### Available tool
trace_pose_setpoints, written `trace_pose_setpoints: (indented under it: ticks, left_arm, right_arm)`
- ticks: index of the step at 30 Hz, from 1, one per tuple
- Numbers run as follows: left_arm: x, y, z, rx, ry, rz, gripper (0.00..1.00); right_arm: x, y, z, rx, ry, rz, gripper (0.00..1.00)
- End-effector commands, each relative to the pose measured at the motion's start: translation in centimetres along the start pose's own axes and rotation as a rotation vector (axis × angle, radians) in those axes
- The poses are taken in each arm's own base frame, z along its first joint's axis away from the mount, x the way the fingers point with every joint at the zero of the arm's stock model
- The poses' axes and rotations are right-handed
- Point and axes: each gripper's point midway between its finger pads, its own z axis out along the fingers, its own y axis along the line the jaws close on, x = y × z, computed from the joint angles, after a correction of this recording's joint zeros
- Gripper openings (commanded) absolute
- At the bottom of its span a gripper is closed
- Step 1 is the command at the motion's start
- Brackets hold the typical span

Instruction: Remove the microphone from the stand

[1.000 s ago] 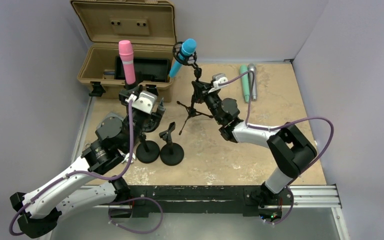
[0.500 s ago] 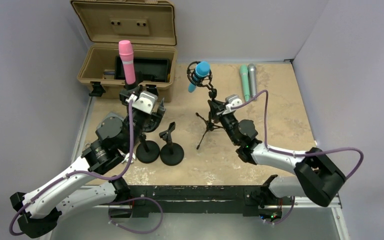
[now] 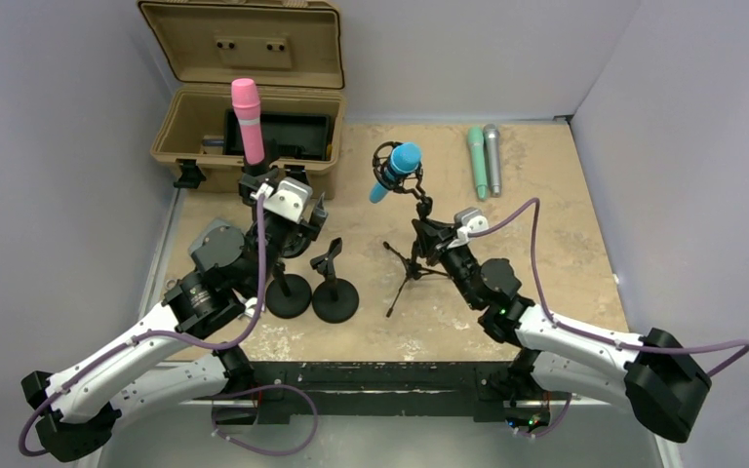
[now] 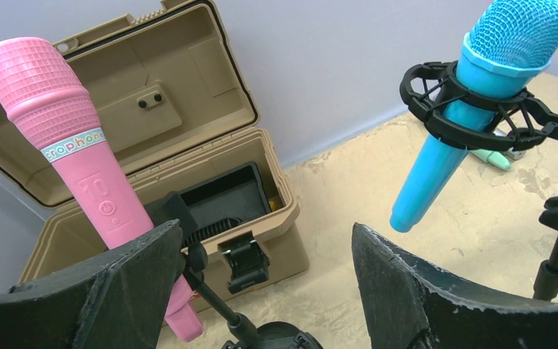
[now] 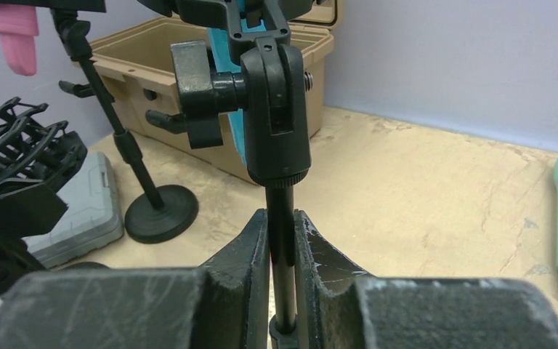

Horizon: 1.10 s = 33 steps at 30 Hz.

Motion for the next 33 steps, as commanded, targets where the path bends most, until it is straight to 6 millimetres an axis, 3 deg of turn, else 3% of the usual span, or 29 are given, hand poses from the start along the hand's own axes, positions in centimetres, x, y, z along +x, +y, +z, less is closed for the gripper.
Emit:
trace_pose_setpoints:
  ticks: [1, 10, 13, 15, 19, 22, 27, 33]
  left_arm:
    - [-0.9, -0.1, 0.0, 0.005, -0.023, -0.025, 0.84]
    - [-1.0, 0.1, -0.2, 0.000, -0.028, -0.027, 0.84]
    - [-1.1, 0.2, -0.2, -0.002, -0.030, -0.030, 0.84]
    - [-1.2, 0.2, -0.3, -0.003, -0.031, -0.030, 0.84]
    - [-1.2, 0.5, -0.4, -0.014, -0.033, -0.031, 0.84]
    - [-1.4, 0.7, -0.5, -0.017, -0.039, -0.036, 0.84]
    - [-2.0, 1.1, -0.9, -0.022, -0.056, -0.058, 0.84]
    - [-2.1, 1.5, -1.1, -0.039, -0.058, -0.075, 0.84]
  right_arm:
    - [-1.8, 1.2, -0.4, -0.002, -0.037, 0.085, 0.00]
    - [-0.2, 4.4, -1.7, -0.022, 0.039, 0.086, 0.08]
    - [-0.2, 5.6, -1.8, -0.033, 0.061, 0.098, 0.15]
    - [0.0, 6.2, -1.9, -0.028, 0.090, 0.116, 0.26]
    - [-0.3, 5.9, -2.4, -0.003, 0.111, 0.178, 0.59]
    - [-0.8, 5.7, -3.0, 0.000, 0.136, 0.197, 0.66]
    - [-3.4, 5.0, -4.2, -0.021, 0.103, 0.211, 0.73]
    - [-10.1, 3.6, -4.8, 0.009, -0.009, 0.293, 0.83]
